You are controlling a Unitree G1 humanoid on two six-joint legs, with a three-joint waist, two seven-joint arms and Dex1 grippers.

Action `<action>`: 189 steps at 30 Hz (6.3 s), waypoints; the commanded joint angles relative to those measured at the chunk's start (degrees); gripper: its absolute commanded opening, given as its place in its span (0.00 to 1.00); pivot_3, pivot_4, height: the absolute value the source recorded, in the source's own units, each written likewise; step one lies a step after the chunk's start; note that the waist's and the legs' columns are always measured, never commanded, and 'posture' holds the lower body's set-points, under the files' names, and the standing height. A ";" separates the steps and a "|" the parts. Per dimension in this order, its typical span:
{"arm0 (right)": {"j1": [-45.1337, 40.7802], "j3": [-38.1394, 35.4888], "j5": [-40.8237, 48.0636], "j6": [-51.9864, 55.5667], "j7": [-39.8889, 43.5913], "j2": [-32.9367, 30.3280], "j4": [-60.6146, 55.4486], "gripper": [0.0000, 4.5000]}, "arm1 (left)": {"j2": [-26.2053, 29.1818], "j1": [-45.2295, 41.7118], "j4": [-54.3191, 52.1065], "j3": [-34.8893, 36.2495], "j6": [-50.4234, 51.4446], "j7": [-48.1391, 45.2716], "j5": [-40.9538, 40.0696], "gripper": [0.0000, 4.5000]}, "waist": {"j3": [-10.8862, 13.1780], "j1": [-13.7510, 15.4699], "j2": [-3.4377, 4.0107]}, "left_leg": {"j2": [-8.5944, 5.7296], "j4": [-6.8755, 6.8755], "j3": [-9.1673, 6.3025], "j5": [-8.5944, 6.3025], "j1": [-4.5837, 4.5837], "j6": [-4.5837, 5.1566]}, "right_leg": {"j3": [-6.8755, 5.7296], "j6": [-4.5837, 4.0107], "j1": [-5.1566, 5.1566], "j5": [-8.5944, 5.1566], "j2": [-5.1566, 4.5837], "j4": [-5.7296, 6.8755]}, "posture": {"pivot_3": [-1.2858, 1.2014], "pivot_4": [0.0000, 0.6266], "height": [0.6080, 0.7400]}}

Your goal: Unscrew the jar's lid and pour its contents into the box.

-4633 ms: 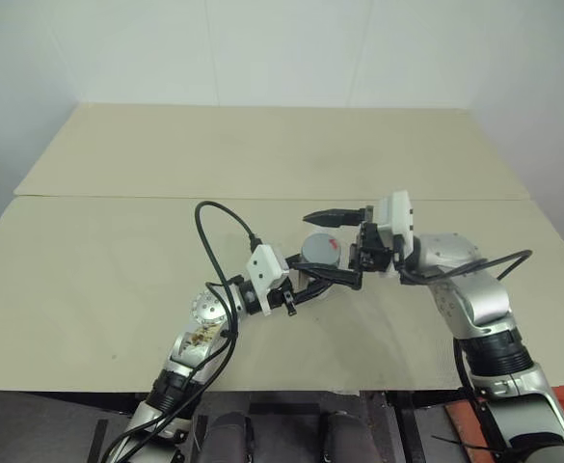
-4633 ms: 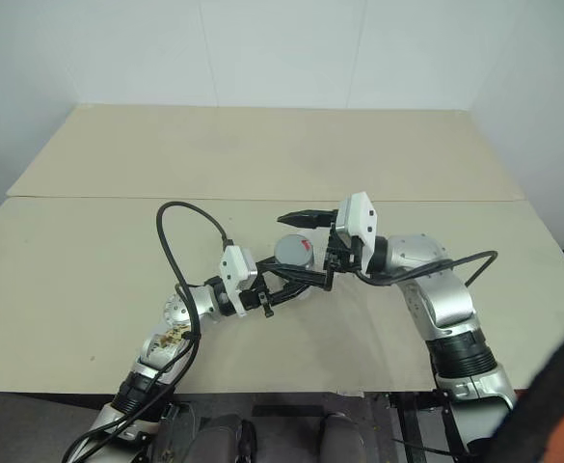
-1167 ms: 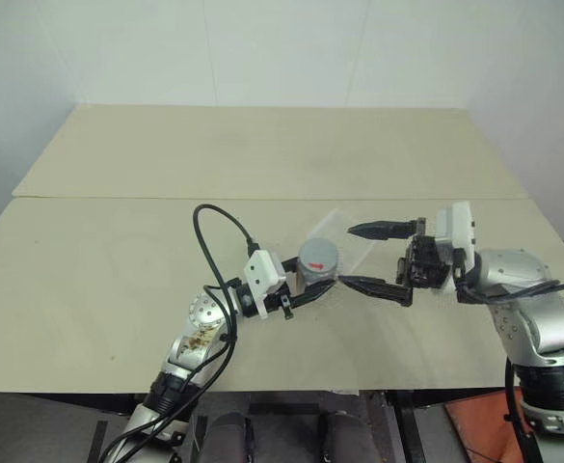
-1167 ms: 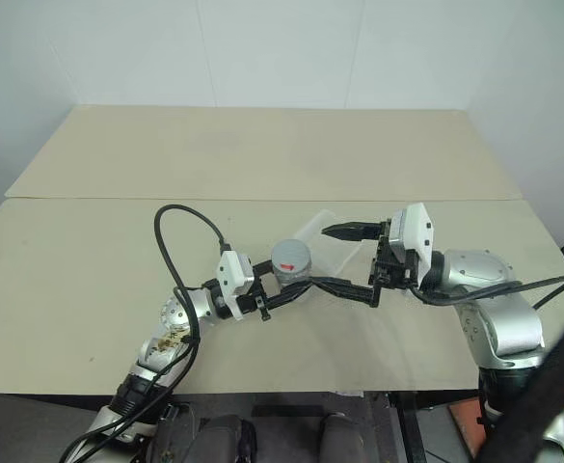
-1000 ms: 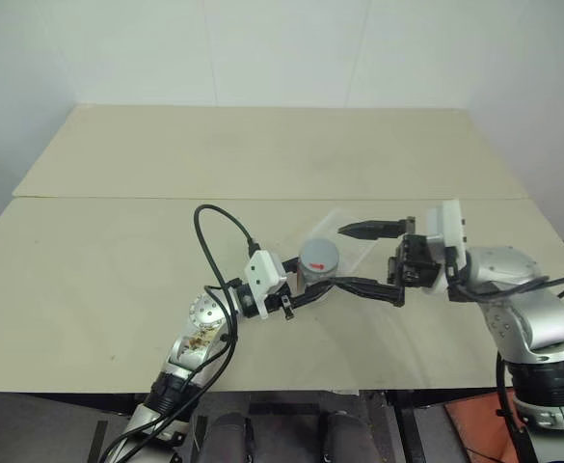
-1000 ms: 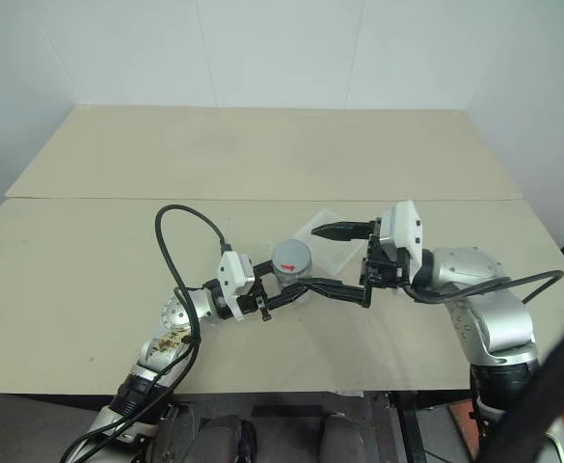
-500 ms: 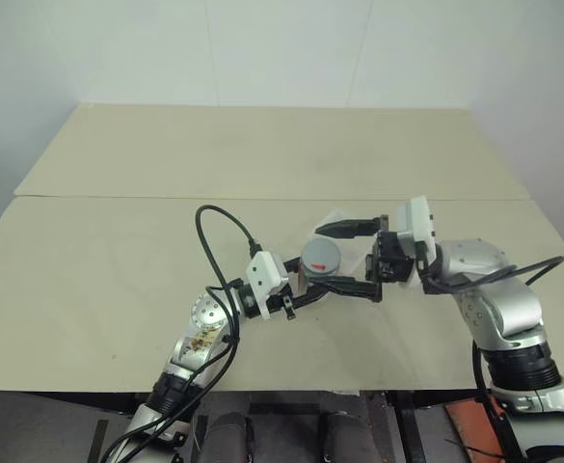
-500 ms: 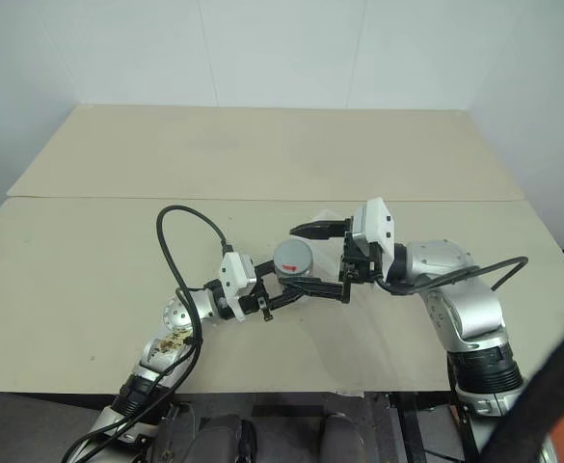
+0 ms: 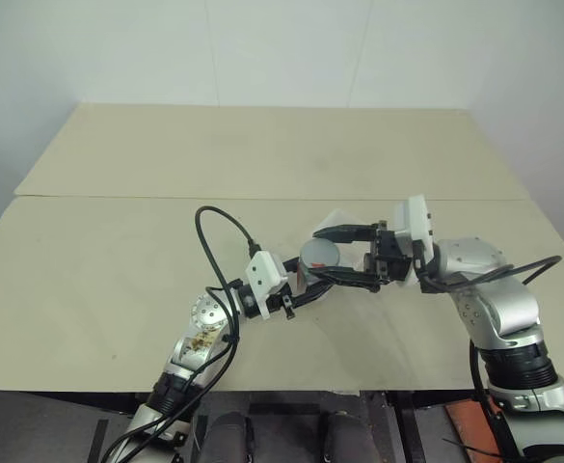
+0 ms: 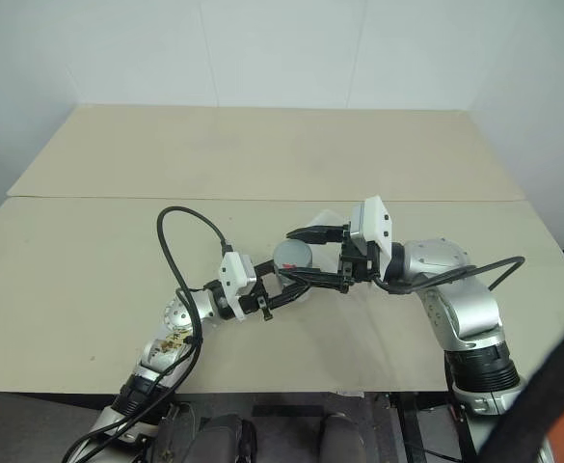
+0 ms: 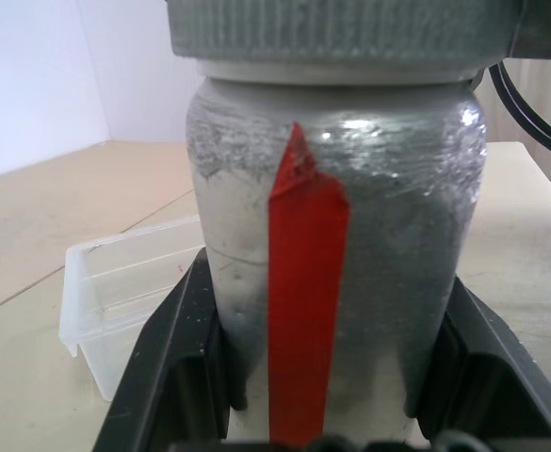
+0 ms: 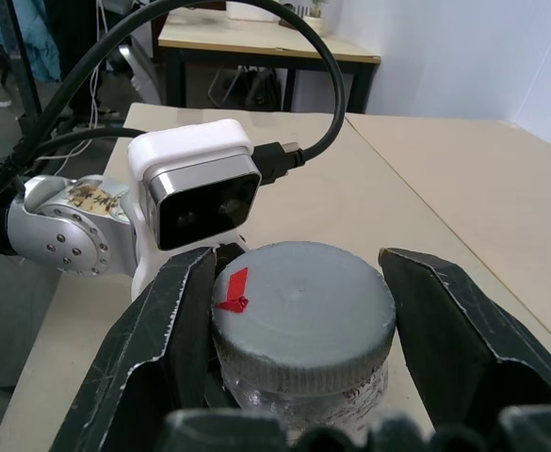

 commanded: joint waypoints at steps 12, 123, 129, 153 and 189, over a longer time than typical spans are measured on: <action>-2.06 -9.24 10.52 0.73 -4.14 5.38 -1.89 0.60 | -0.12 -0.29 -0.60 -0.37 -1.47 -0.70 -0.19 0.45 | 0.00 0.07 0.00 | 0.00 0.00 0.00 0.00 -0.01 0.00 | 0.00 0.01 0.01 0.00 0.00 -0.01 | 0.52 0.24 1.00; 24.41 -21.55 4.31 35.88 -39.98 -6.19 -28.16 0.99 | -4.90 -20.32 18.99 12.00 8.19 22.47 10.28 0.45 | 0.01 0.31 -0.09 | -0.07 0.82 -0.12 -0.16 -0.74 0.39 | -0.07 0.48 -0.07 0.31 -0.04 0.06 | 0.52 0.24 1.00; 22.24 -19.84 3.65 35.95 -39.36 -6.64 -26.58 0.99 | -4.46 -15.36 15.64 10.49 10.09 25.22 12.34 0.45 | -0.01 0.29 -0.07 | -0.08 0.80 -0.12 -0.16 -0.61 0.40 | -0.04 0.47 0.03 0.32 -0.04 -0.03 | 0.52 0.24 1.00; 19.83 -17.24 1.41 35.92 -39.06 -6.81 -25.52 1.00 | -5.65 -9.25 9.42 10.87 14.63 28.05 10.03 0.99 | -0.03 0.14 -0.04 | -0.08 0.76 -0.11 -0.17 -0.56 0.41 | -0.02 0.47 0.04 0.33 -0.04 -0.04 | 0.52 0.24 1.00; 33.53 -33.31 -8.78 5.27 -4.28 -28.20 -7.59 1.00 | 29.05 22.07 -28.35 23.35 12.51 1.87 -4.42 0.99 | -0.13 0.03 0.13 | -0.02 0.64 0.06 -0.20 -0.29 0.43 | 0.18 0.43 0.05 0.29 -0.05 -0.19 | 0.52 0.24 1.00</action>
